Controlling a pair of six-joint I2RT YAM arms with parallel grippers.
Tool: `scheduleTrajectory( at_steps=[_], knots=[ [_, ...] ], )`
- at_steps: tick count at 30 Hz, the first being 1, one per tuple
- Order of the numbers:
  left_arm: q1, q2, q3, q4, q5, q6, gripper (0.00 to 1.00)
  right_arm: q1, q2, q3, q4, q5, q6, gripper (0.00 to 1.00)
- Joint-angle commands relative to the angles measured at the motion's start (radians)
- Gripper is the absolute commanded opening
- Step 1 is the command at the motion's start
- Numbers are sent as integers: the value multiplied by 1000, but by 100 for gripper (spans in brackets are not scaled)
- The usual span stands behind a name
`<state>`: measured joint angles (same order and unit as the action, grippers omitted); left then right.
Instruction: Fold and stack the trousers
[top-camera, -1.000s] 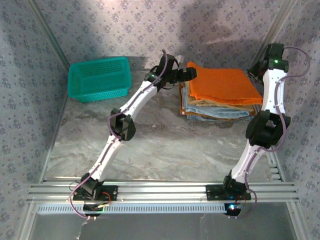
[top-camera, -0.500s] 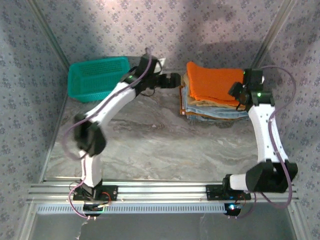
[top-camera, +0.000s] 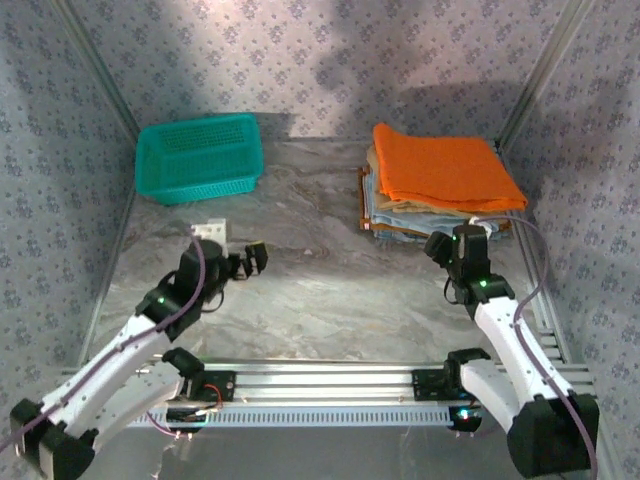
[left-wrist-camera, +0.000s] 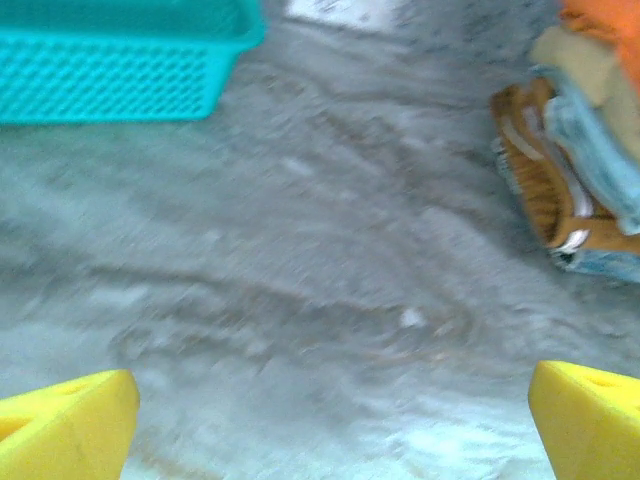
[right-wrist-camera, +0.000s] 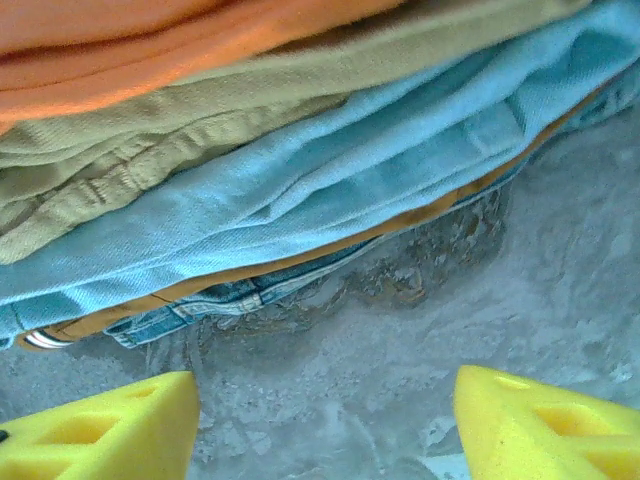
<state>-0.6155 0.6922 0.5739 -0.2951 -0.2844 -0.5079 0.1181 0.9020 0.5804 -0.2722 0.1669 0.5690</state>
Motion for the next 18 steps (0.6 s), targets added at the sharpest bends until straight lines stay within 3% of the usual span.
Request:
scheduleTrajectory(
  at_steps=[1, 4, 8, 10, 12, 18],
  knots=[
    [-3, -124, -81, 21, -122, -75, 100, -39, 123, 91, -11, -89, 72, 71],
    [-3, -213, -140, 30, -192, -105, 100, -72, 296, 152, -39, -122, 117, 58],
    [-3, -288, -169, 25, -243, -130, 100, -115, 457, 159, 67, -181, 159, 21],
    [-3, -302, -181, 34, -237, -140, 100, -119, 533, 188, 76, -177, 186, 12],
    [-3, -303, -188, 33, -236, -158, 100, -110, 611, 221, 76, -174, 206, 10],
    [-1, -287, -201, 44, -242, -178, 100, -105, 801, 313, 71, -177, 281, 21]
  ],
)
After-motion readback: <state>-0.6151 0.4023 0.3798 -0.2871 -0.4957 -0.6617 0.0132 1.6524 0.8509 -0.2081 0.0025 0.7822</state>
